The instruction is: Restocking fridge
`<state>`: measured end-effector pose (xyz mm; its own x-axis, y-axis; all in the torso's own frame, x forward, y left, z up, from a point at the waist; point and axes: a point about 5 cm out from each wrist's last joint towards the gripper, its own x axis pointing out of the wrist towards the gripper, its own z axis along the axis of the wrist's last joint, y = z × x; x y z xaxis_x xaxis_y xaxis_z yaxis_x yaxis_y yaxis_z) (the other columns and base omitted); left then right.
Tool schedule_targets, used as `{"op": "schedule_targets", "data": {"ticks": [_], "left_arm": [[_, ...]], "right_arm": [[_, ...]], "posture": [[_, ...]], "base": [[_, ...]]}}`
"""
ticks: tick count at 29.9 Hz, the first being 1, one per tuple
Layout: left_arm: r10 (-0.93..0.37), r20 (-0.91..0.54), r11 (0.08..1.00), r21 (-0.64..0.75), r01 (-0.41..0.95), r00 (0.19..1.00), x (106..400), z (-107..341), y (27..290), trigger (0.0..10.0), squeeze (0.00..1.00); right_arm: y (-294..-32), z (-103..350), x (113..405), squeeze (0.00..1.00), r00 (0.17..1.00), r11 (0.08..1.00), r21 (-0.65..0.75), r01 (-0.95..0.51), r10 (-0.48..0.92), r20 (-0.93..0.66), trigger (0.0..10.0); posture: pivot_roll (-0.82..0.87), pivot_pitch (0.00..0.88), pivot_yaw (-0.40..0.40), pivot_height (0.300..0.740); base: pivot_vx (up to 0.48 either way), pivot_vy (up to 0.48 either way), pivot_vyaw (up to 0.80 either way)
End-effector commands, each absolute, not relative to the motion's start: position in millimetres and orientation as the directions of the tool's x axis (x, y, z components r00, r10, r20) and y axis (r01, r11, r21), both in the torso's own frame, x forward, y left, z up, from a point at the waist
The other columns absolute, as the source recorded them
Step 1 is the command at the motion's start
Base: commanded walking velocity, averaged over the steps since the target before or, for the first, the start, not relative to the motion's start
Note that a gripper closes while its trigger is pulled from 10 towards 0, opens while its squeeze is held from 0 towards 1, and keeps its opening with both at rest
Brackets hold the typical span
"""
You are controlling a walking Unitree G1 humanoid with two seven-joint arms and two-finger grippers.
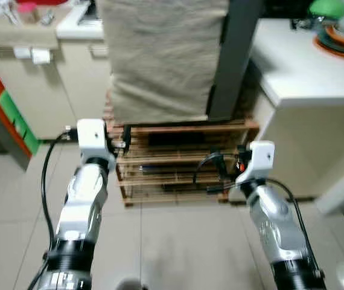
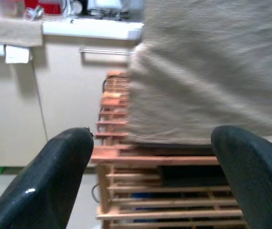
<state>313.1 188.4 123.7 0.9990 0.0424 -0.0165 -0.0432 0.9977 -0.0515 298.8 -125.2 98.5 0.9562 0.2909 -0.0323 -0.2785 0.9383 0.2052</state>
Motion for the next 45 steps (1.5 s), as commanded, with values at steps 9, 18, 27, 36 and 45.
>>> {"op": "schedule_targets", "data": {"ticks": [9,18,27,36,45], "left_arm": [[-0.002,0.028,0.994,-0.105,0.004,1.0,317.5,135.5,179.8,10.0,0.0],[0.024,0.021,0.993,-0.112,-0.022,0.999,316.4,132.9,183.7,10.0,0.0],[0.079,0.014,0.996,-0.039,-0.078,0.997,314.6,129.1,189.6,10.0,0.0],[0.081,0.056,0.996,-0.048,-0.078,0.995,310.7,133.8,192.9,10.0,0.0],[0.066,0.056,0.996,-0.066,-0.063,0.996,309.9,133.5,191.4,10.0,0.0]], "right_arm": [[-140.2,99.5,297.5,0.0,0.969,0.953,0.183,-0.24,0.248,-0.022,10.0],[-147.7,94.1,288.9,0.0,0.972,0.961,0.164,-0.224,0.232,-0.036,10.0],[-149.6,97.5,283.3,0.0,0.965,0.957,0.129,-0.258,0.262,-0.015,10.0],[-147.3,94.7,282.8,0.0,0.965,0.957,0.135,-0.256,0.261,-0.02,10.0],[-152.0,100.6,290.4,0.0,0.969,0.961,0.127,-0.245,0.249,-0.012,10.0]], "posture": [[-0.02,0.0,-0.002,0.74],[-0.03,0.0,-0.011,0.74],[-0.04,0.0,-0.01,0.74],[-0.04,0.0,-0.015,0.74],[-0.03,0.0,-0.014,0.74]], "base": [[-0.129,0.436,-0.78],[0.0,0.48,-0.76],[0.0,0.267,-0.39],[0.329,0.0,0.0],[0.1,0.367,-0.3]]}}
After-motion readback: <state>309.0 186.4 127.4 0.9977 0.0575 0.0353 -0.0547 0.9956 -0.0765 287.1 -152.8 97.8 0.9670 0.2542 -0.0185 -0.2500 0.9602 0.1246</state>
